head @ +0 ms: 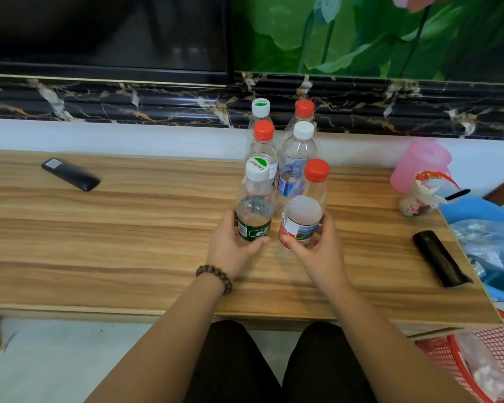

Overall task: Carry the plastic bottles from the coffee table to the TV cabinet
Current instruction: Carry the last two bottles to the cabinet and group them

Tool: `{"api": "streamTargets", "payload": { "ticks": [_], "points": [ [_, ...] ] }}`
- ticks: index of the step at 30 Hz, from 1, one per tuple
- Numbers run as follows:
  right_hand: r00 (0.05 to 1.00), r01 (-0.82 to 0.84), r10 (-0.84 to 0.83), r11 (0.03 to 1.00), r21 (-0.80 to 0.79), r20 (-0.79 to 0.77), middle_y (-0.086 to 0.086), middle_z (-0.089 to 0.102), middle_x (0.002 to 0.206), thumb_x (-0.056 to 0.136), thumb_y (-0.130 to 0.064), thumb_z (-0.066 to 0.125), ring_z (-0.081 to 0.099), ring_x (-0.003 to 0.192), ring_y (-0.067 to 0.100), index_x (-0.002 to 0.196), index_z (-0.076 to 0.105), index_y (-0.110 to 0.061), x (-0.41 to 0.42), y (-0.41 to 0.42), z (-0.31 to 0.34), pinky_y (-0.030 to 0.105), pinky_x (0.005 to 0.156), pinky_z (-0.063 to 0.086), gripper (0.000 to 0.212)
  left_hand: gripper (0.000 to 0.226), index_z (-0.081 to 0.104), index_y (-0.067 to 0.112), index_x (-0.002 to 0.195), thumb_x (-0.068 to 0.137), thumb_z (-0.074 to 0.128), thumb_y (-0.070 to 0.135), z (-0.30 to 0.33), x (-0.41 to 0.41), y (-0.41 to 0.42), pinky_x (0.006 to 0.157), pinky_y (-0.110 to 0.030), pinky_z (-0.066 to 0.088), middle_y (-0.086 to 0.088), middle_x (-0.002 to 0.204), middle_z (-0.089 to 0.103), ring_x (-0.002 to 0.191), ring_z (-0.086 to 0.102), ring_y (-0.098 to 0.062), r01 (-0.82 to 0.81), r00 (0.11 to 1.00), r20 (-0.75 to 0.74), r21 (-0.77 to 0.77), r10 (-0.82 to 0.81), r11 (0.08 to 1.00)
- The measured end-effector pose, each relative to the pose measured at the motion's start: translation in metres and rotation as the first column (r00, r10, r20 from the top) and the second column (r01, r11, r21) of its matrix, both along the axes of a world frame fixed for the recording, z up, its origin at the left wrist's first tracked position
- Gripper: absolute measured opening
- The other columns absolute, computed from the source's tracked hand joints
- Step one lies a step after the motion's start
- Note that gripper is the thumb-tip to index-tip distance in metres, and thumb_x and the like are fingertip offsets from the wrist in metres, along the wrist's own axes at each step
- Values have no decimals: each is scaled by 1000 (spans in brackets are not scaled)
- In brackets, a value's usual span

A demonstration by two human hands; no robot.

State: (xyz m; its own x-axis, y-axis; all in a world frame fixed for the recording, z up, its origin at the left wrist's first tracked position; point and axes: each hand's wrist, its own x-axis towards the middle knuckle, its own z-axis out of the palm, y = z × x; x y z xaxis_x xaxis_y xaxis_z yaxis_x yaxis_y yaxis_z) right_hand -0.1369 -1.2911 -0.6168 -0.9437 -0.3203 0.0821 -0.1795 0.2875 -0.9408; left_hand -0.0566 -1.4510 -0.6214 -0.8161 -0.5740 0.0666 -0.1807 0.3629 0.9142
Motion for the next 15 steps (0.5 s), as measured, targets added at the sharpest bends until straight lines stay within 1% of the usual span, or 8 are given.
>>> {"api": "streamTargets", "payload": {
  "ticks": [3, 6, 8, 11, 15],
  "points": [
    [1000, 3, -3, 1000, 7, 9, -13, 60, 117, 65, -26, 85, 58, 108, 1, 122, 46, -32, -4, -5, -2, 40, 93, 52, 70, 71, 49, 26, 122, 63, 88, 27, -1, -6, -1, 93, -31, 50, 6, 117, 62, 106, 58, -6, -19, 1000, -5, -1, 19, 1000],
    [1000, 0, 0, 1000, -7, 23, -13, 61, 118, 65, -25, 85, 59, 108, 0, 125, 45, -29, -9, -9, -4, 42, 94, 52, 73, 70, 49, 25, 121, 63, 87, 28, -3, -13, 0, 95, -35, 50, 4, 118, 62, 109, 58, -9, -40, 999, -4, 16, 41, 999],
    [1000, 1, -1, 1000, -21, 21, -12, 61, 121, 65, -26, 85, 59, 110, 1, 127, 44, -31, -10, -11, -4, 42, 94, 52, 74, 69, 49, 23, 120, 63, 88, 28, -3, -17, 1, 94, -34, 50, 3, 118, 62, 108, 58, -10, -54, 998, -10, 22, 54, 998],
    [1000, 13, -12, 1000, -28, 8, -10, 61, 121, 64, -27, 85, 59, 111, 3, 125, 44, -36, -10, -14, -5, 43, 94, 52, 74, 69, 50, 18, 120, 63, 87, 27, -3, -18, 4, 91, -28, 49, 3, 118, 61, 107, 58, -10, -68, 998, -8, 12, 68, 998],
    [1000, 22, -22, 998, -51, 3, -12, 61, 121, 62, -31, 85, 59, 111, 6, 118, 43, -48, -8, -16, -7, 44, 94, 52, 72, 71, 51, 17, 121, 62, 88, 30, -4, -19, 6, 91, -28, 49, 3, 118, 63, 108, 59, -10, -77, 997, -17, 28, 77, 997]
  ]
}}
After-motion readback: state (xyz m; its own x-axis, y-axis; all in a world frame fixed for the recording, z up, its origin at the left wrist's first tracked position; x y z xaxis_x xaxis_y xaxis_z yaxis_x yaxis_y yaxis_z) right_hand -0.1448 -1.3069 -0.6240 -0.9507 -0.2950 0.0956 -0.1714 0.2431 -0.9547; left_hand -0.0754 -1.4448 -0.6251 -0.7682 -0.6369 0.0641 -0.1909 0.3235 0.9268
